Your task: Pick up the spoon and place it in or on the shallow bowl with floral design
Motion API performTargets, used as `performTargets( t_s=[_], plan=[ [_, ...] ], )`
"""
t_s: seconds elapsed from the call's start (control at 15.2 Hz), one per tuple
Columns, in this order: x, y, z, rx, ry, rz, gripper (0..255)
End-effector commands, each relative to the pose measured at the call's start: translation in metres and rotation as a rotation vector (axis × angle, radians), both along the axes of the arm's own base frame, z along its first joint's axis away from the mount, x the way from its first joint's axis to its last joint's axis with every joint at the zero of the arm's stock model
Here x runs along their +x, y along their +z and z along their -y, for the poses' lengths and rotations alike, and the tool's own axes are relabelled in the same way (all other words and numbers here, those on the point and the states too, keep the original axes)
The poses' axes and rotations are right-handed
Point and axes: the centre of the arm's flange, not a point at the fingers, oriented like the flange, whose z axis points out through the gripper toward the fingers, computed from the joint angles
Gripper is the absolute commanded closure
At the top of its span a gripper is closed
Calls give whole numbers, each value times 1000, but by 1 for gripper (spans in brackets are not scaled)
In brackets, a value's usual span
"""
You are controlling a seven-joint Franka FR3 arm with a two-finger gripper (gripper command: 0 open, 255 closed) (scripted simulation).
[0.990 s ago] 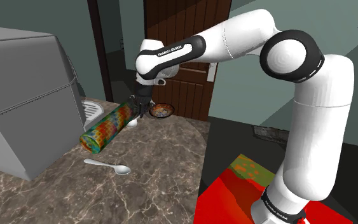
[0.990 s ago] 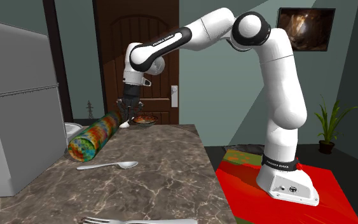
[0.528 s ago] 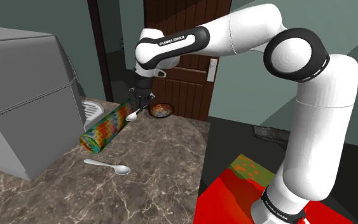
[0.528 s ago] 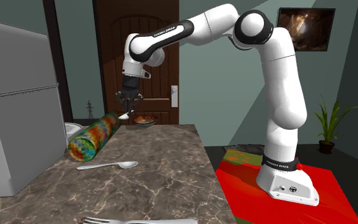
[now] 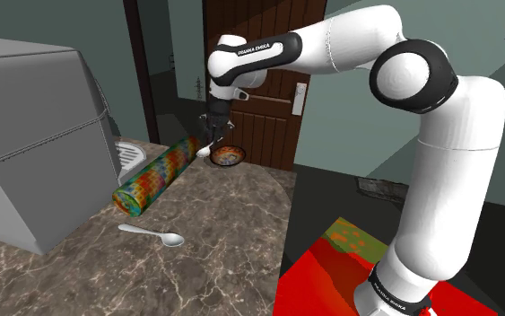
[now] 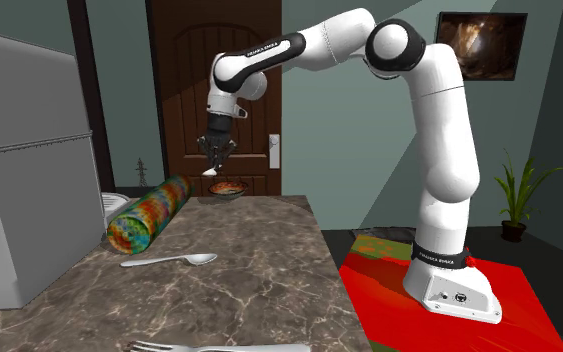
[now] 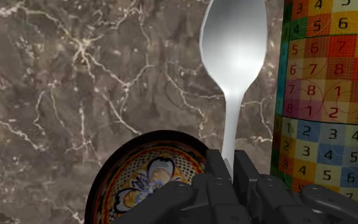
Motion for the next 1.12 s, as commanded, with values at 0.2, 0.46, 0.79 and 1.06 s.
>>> performTargets(
  t_s=[0.2,0.46,0.79,1.06],
  plan=[
    [15,4,64,0,2,0,255],
    [21,-5,95,0,2,0,255],
    [21,-32,95,0,2,0,255],
    [21,-53,95,0,2,0,255]
  ],
)
